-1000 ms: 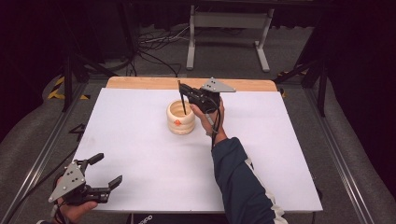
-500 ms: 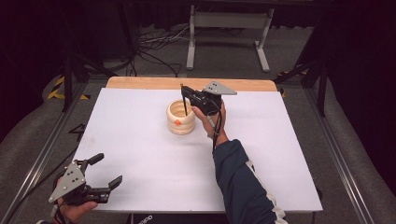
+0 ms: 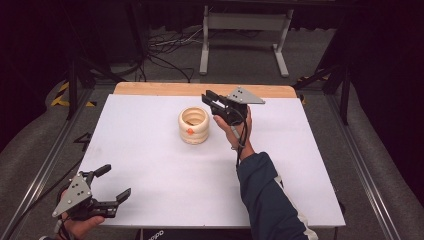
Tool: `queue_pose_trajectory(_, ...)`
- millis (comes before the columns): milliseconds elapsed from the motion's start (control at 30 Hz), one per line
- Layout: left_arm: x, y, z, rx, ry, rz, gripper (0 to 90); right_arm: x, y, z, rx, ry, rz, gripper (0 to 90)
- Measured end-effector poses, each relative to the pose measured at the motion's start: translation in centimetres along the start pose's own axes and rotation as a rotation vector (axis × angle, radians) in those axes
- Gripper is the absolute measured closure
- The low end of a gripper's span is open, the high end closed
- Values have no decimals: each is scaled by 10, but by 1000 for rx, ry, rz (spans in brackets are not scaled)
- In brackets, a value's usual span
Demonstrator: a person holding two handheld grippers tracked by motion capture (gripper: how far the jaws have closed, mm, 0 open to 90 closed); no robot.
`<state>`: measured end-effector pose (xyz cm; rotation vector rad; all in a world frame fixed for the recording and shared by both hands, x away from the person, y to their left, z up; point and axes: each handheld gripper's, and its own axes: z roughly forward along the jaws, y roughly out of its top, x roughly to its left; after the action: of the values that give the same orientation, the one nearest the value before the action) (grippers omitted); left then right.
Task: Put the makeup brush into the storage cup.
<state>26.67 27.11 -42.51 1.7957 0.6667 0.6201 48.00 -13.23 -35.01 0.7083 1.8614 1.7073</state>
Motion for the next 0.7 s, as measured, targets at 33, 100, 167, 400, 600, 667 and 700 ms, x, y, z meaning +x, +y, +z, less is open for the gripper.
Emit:
queue_pose_trajectory(33, 0, 0, 0, 0, 0, 0, 77, 0, 1, -2, 0, -2, -3, 735)
queue_pose_trajectory(100, 0, 0, 0, 1, 3, -2, 77, -1, 2, -7, 2, -8, -11, 714)
queue_pose_trajectory(167, 1, 0, -1, -1, 6, 1, 77, -1, 2, -12, 7, -16, -15, 707)
queue_pose_trajectory(400, -1, 0, 0, 4, 7, 1, 77, -3, 4, -28, 3, -41, -22, 640)
queue_pose_trajectory(600, -1, 0, 1, 8, 10, 5, 78, -3, 8, -39, -13, -64, -29, 541)
queue_pose_trajectory(667, -1, 0, 1, 10, 10, 7, 77, -3, 8, -41, -8, -72, -37, 507)
queue_pose_trajectory(700, -1, 0, 1, 10, 11, 8, 77, -3, 8, -41, -8, -72, -37, 507)
